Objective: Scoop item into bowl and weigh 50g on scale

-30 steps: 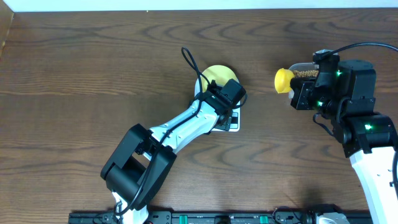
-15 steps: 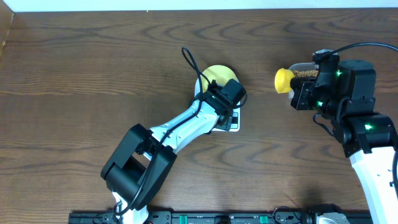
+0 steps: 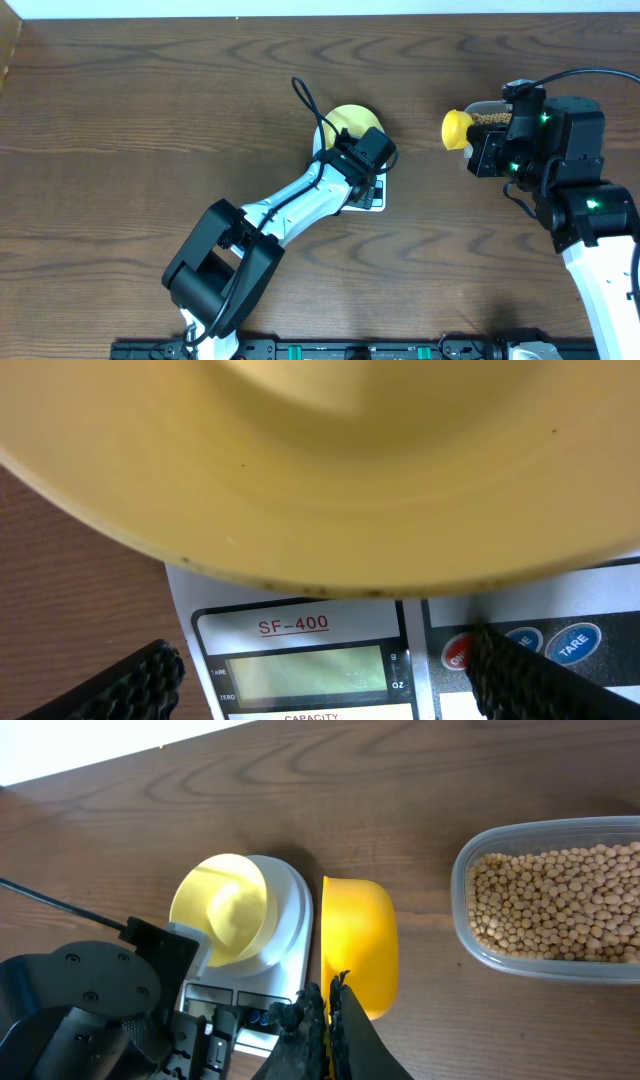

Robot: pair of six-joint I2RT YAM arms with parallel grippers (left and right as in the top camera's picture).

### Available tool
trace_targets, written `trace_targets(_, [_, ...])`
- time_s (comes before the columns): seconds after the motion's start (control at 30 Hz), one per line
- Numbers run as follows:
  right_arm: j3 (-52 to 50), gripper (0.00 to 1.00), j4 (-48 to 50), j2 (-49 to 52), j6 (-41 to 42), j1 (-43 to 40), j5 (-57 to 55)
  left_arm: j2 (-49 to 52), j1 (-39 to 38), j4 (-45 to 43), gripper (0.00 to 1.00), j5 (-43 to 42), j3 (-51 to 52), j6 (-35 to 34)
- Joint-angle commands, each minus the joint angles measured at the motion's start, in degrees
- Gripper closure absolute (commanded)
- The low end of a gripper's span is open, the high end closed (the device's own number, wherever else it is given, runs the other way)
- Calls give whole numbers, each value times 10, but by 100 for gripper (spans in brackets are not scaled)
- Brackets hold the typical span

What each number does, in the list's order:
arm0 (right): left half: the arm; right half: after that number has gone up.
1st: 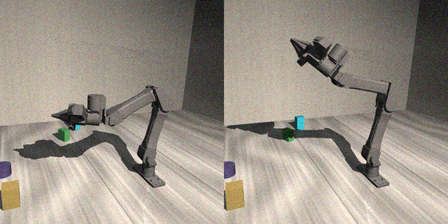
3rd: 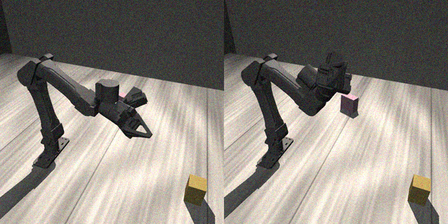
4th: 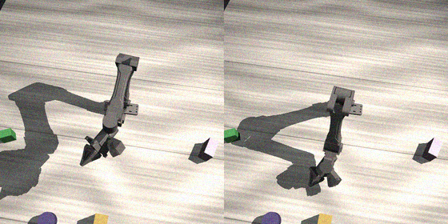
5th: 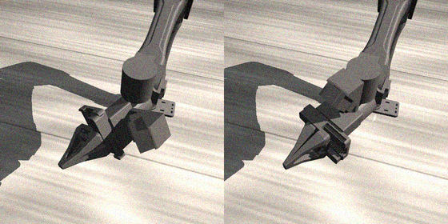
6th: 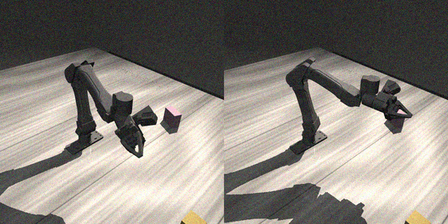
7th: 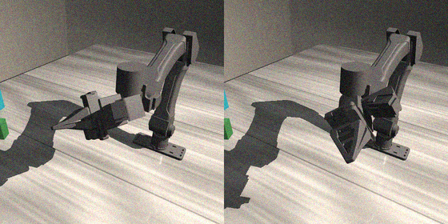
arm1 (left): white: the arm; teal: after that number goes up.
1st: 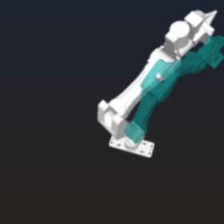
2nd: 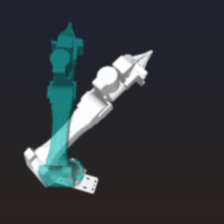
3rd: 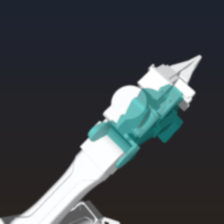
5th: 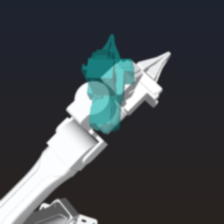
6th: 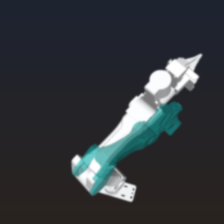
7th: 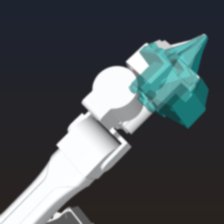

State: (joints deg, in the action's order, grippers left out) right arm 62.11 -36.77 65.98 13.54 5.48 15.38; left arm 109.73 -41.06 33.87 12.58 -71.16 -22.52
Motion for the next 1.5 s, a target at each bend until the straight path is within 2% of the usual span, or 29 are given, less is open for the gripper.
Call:
trace_targets(0.0, [12,99,1,-1,-8,-3,-4,16,-1,2,7,1,17,-3])
trace_targets(1.17, [12,99,12,-1,-17,-3,-5,-3,-1,30,6,14,16,-3])
trace_targets(1.47, [12,99,17,-1,-17,-3,-5,-65,-2,34,7,14,16,-3])
